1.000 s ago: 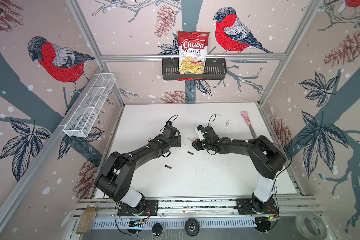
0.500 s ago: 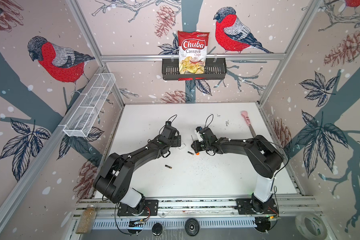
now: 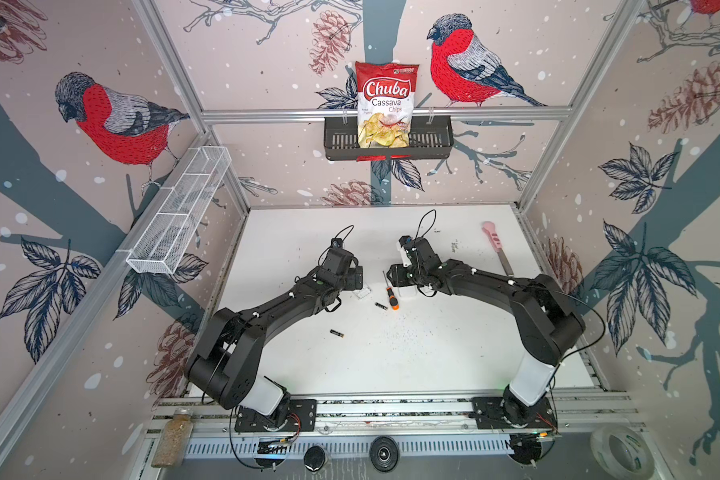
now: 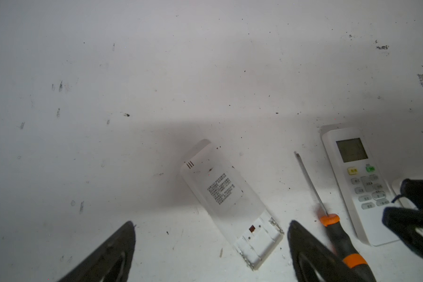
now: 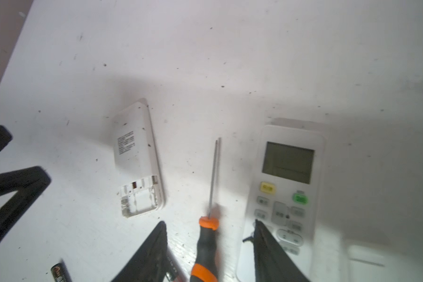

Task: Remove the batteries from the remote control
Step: 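Lift the left gripper off the remote while the right gripper sets down the screwdriver, then lower the right gripper onto the display remote and close on it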

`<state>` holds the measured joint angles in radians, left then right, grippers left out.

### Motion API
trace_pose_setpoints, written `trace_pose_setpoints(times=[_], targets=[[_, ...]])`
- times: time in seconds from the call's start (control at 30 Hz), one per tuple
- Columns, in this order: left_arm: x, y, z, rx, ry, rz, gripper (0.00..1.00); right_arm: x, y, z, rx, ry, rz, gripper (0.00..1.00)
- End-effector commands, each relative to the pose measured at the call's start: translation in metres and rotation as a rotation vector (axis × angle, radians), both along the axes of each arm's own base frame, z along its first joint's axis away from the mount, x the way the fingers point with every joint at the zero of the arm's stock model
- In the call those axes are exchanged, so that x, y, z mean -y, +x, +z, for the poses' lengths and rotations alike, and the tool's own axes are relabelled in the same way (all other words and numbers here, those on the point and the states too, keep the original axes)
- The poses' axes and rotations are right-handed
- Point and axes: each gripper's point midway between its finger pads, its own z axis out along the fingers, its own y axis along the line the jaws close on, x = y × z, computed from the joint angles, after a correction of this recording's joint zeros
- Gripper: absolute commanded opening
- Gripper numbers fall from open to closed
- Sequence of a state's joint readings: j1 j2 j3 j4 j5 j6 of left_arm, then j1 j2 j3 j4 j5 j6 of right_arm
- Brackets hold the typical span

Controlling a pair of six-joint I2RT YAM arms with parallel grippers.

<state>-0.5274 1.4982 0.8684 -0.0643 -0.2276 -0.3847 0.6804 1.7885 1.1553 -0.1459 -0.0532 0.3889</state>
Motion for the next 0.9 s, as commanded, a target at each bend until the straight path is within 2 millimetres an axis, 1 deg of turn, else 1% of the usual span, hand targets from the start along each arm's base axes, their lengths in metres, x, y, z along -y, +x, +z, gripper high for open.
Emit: trace_pose_setpoints(times=[0.0,0.1,0.23,0.4,0.5,0.53,0.6,0.87], targets=[[0.005,0.002,0.009,0.015,-0.026,-0.016,0.96,0.027,0.002,-0.014,-0.039,-0.133,-0.042,0.59],[0.005,0.002,0.01,0.018,-0.032,-0.017,0.96,0.036,0.006,-0.025,-0.069,-0.183,-0.054,0.61],[0.006,0.002,0.01,0.018,-0.036,-0.02,0.96,0.04,0.011,-0.042,-0.092,-0.242,-0.063,0.62],[0.005,0.002,0.009,0.017,-0.028,-0.018,0.96,0.036,0.014,-0.059,-0.127,-0.275,-0.05,0.62],[0.005,0.001,0.007,0.016,-0.027,-0.017,0.96,0.035,0.014,-0.065,-0.138,-0.289,-0.046,0.63],[0.005,0.002,0.007,0.016,-0.028,-0.017,0.96,0.034,0.013,-0.067,-0.141,-0.292,-0.044,0.66],[0.005,0.002,0.006,0.016,-0.029,-0.015,0.96,0.033,0.012,-0.07,-0.148,-0.296,-0.039,0.68],[0.006,0.001,0.003,0.015,-0.039,-0.019,0.96,0.03,0.009,-0.072,-0.141,-0.325,-0.036,0.68]])
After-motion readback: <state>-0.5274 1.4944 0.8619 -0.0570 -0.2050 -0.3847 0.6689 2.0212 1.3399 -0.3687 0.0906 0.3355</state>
